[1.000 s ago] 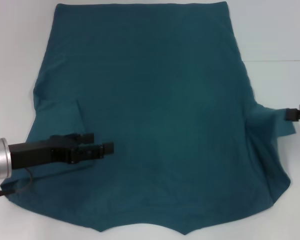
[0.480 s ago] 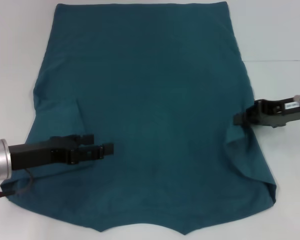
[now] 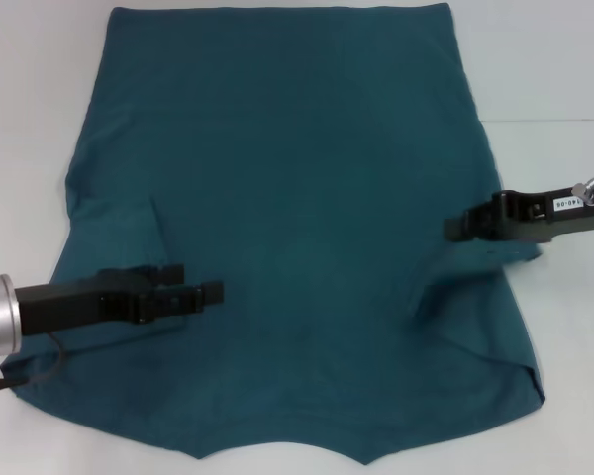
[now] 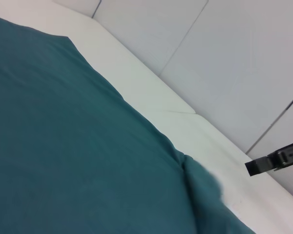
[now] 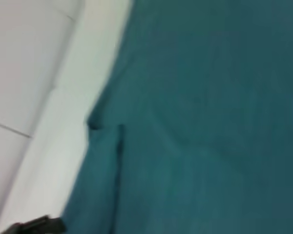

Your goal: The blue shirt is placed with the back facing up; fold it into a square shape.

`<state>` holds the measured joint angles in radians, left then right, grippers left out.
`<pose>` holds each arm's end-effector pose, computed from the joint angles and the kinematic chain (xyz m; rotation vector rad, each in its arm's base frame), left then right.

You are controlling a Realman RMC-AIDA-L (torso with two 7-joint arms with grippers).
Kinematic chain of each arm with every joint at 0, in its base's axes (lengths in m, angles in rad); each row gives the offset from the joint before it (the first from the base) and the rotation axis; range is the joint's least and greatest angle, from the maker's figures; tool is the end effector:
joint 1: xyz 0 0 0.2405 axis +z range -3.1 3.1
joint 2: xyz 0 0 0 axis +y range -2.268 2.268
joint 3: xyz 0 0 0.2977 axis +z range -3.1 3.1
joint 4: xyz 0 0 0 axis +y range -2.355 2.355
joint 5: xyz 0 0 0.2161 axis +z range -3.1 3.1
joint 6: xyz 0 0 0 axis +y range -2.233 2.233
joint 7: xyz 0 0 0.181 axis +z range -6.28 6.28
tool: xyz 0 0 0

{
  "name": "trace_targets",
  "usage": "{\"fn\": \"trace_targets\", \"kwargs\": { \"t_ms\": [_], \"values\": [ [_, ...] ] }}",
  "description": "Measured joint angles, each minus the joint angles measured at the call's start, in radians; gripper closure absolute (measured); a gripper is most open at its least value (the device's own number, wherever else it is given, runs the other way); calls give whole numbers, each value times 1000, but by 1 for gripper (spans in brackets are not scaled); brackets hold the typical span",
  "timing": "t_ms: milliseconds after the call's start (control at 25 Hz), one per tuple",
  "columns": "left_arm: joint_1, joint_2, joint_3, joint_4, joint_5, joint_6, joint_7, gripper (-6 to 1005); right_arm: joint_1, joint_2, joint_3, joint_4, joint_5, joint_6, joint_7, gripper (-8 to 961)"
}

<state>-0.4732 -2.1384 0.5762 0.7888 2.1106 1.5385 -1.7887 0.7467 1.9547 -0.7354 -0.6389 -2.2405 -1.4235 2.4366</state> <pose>-0.3046 0.3584 -0.0454 -2.5070 -1.1951 -0.7109 0.2697 0.4421 -0.0179 -2.3386 1.7411 0.4085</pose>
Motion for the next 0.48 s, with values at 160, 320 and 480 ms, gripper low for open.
{"fn": "trace_targets", "kwargs": {
  "t_ms": [160,320,480],
  "values": [
    [-2,0,-31,0,0,0,-19,102,-7,-3,1,22,99,-30,-87,763],
    [1,10,-47,5,0,2,-115,104,-11,-12,-2,28,129,-69,-110,615],
    [11,32,-48,32,8,34,-310,105,-30,-37,-8,24,126,-140,-83,489]
  ]
}}
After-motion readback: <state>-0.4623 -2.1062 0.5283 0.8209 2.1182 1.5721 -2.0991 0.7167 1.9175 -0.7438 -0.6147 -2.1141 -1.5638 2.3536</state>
